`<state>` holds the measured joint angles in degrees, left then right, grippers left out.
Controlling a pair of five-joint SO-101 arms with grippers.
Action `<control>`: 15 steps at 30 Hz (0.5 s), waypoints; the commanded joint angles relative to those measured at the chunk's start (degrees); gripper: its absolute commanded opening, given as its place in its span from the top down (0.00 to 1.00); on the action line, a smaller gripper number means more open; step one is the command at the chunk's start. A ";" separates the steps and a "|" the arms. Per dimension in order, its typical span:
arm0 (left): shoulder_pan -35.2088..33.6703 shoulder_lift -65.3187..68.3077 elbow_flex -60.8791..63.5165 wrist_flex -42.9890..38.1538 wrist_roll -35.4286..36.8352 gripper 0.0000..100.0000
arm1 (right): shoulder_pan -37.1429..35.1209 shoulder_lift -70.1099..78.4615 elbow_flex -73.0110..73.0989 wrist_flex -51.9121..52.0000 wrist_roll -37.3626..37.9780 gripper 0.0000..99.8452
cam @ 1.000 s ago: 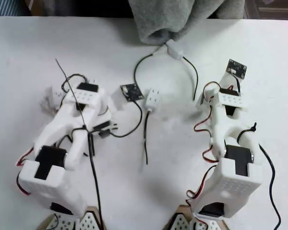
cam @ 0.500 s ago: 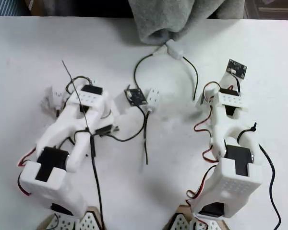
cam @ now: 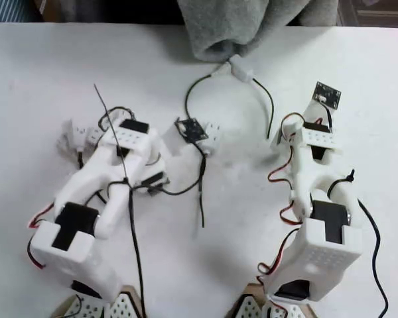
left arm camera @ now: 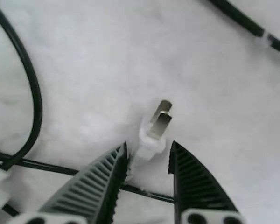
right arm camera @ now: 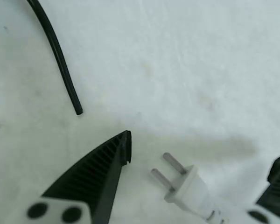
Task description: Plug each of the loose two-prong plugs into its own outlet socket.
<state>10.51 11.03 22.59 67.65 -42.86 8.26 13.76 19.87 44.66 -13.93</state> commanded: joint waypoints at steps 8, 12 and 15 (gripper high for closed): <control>1.54 5.76 -4.22 1.14 1.49 0.92 | 0.22 -2.51 0.53 -0.66 0.53 0.56; 3.30 10.77 -9.32 5.45 1.49 0.98 | 0.22 -2.51 0.53 -0.75 0.53 0.56; 3.21 14.02 -13.27 8.35 1.49 0.98 | 0.22 -2.51 0.53 -0.75 0.53 0.56</control>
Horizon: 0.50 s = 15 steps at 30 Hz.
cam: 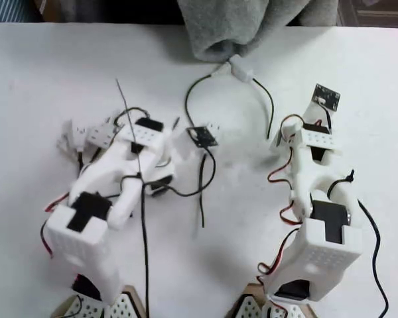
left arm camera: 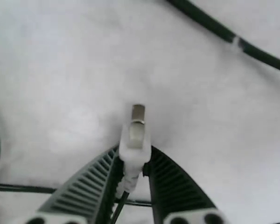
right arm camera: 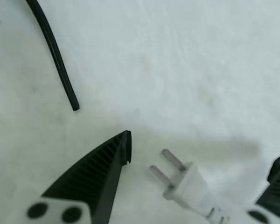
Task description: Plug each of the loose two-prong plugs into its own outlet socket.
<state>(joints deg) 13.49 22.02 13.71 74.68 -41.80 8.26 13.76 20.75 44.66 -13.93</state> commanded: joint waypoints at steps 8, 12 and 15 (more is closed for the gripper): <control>0.13 1.45 -6.15 1.93 1.58 0.98 | 0.13 -2.51 -0.35 -0.75 0.53 0.56; 0.57 -4.53 -2.55 -4.04 10.20 0.98 | 0.13 -2.51 -0.35 -0.84 0.53 0.56; 0.75 -12.26 2.73 -7.65 11.87 0.98 | 0.13 -2.51 -0.35 -0.84 0.53 0.56</control>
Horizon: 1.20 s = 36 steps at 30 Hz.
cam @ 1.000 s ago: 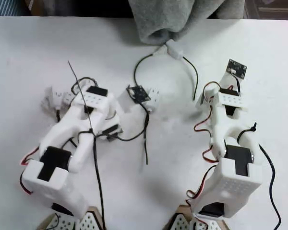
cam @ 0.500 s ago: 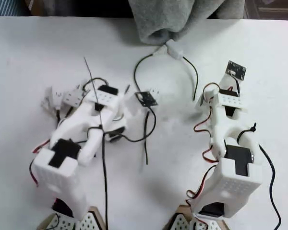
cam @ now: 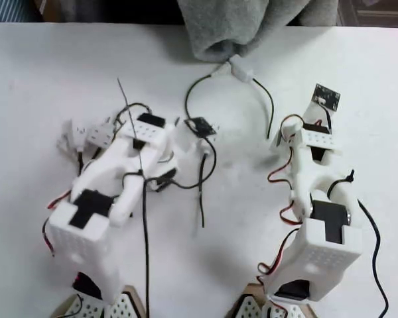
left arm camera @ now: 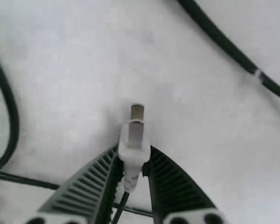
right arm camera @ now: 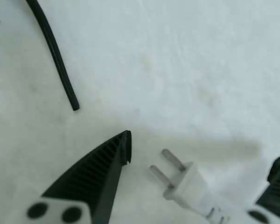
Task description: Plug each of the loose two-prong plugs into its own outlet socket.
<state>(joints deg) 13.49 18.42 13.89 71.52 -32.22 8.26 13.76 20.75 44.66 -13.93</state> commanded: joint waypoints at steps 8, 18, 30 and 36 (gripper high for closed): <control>3.12 -37.49 15.38 -11.69 9.32 0.98 | 0.13 -2.51 -0.35 -0.84 0.53 0.56; 3.12 -62.20 37.10 -35.08 18.81 0.98 | 0.13 -2.51 -0.35 -0.84 0.53 0.56; 9.01 -86.99 61.19 -63.03 28.84 0.98 | -0.04 -2.51 -0.44 -0.84 0.53 0.56; 12.44 -96.84 68.31 -67.78 28.84 0.98 | -0.13 -2.51 -0.44 -0.84 0.53 0.56</control>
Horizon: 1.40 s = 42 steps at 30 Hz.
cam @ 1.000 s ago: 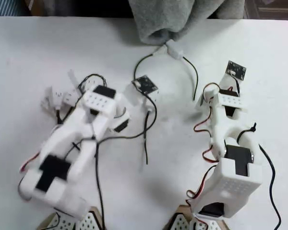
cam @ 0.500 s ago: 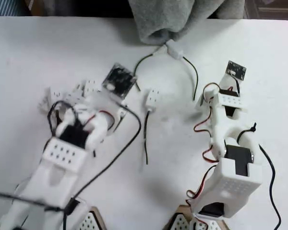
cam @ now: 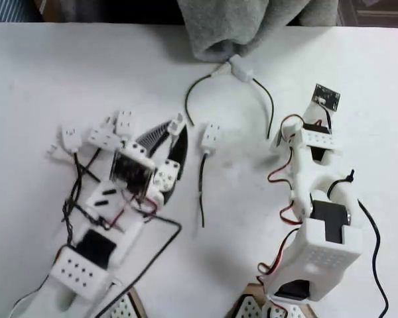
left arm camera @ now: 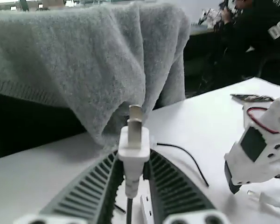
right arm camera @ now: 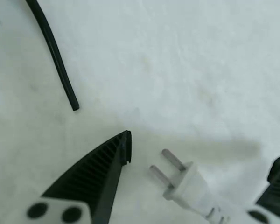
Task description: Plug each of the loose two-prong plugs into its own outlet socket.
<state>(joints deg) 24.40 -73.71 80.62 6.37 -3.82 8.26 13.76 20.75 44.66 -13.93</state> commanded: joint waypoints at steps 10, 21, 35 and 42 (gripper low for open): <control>1.89 -19.56 11.52 -2.64 0.44 0.98 | -0.31 -3.21 -1.49 -0.40 0.09 0.56; 1.54 -30.81 16.35 -0.97 0.53 0.98 | -8.66 -16.22 -18.90 21.05 0.44 0.56; 1.36 -30.81 16.35 -0.88 0.44 0.98 | -33.45 -38.20 -40.26 45.05 0.62 0.72; 1.36 -30.81 16.35 -0.88 0.09 0.98 | -46.81 -44.09 -40.09 46.55 20.31 0.98</control>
<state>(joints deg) 25.80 -103.87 97.14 5.41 -3.82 -30.86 -26.51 -17.23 90.46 -6.90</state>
